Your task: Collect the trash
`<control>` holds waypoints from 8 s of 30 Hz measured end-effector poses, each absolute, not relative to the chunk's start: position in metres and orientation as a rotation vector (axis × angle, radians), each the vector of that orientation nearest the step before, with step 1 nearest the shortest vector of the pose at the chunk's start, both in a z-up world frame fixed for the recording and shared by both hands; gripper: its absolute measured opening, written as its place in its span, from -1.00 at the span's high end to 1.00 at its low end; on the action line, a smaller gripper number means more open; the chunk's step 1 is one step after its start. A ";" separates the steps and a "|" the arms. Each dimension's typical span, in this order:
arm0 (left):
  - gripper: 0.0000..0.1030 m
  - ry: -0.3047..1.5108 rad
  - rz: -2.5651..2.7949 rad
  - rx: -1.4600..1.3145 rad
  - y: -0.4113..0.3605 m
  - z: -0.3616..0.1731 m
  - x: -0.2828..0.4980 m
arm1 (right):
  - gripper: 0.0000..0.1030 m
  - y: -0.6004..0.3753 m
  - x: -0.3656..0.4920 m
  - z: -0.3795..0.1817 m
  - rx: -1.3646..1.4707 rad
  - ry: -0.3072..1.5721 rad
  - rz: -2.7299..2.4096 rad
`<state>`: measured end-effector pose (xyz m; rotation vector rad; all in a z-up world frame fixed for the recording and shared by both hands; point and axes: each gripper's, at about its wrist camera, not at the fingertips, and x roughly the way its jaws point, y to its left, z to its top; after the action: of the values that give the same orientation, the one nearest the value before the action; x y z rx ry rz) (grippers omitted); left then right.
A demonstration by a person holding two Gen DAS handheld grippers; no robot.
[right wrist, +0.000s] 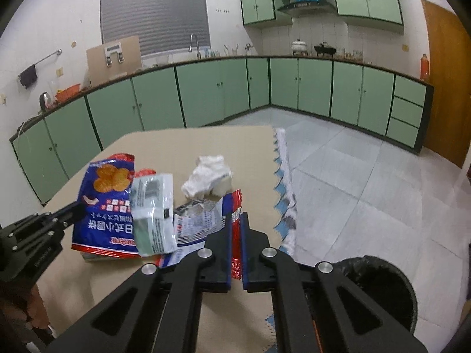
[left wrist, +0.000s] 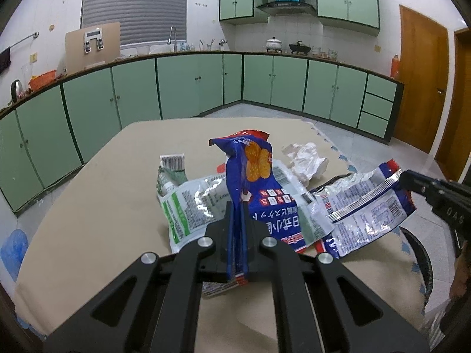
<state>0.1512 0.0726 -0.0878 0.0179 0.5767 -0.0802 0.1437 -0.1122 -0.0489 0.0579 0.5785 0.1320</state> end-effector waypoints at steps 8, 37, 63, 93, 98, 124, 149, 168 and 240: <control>0.94 0.546 -0.105 0.026 0.059 -0.075 0.144 | 0.97 -0.117 0.132 -0.025 0.052 0.523 0.113; 0.95 0.463 -0.315 0.063 -0.035 -0.045 0.133 | 0.99 -0.187 0.081 0.006 0.077 0.437 -0.004; 0.95 0.588 -0.569 0.156 -0.200 -0.114 0.145 | 0.99 -0.318 0.033 -0.056 0.217 0.556 -0.256; 0.71 0.711 -0.599 0.179 -0.245 -0.152 0.180 | 0.69 -0.358 0.064 -0.109 0.307 0.687 -0.310; 0.11 0.684 -0.588 0.145 -0.235 -0.141 0.179 | 0.24 -0.354 0.059 -0.099 0.306 0.653 -0.316; -0.64 0.494 -0.304 0.083 -0.076 -0.053 0.152 | -0.88 -0.268 0.055 -0.023 0.230 0.466 -0.203; -0.65 0.611 0.009 -0.023 0.110 -0.081 0.162 | -0.88 -0.099 0.124 -0.046 0.121 0.508 0.065; -0.61 0.719 -0.075 -0.049 0.102 -0.121 0.182 | -0.88 -0.095 0.136 -0.061 0.083 0.542 0.057; 0.80 0.601 -0.116 -0.131 0.099 -0.102 0.153 | -0.88 -0.076 0.137 -0.063 0.028 0.553 0.070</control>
<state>0.1533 0.0985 -0.1023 -0.1314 0.6008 -0.1162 0.1369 -0.0762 -0.0635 0.0284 0.5527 0.0703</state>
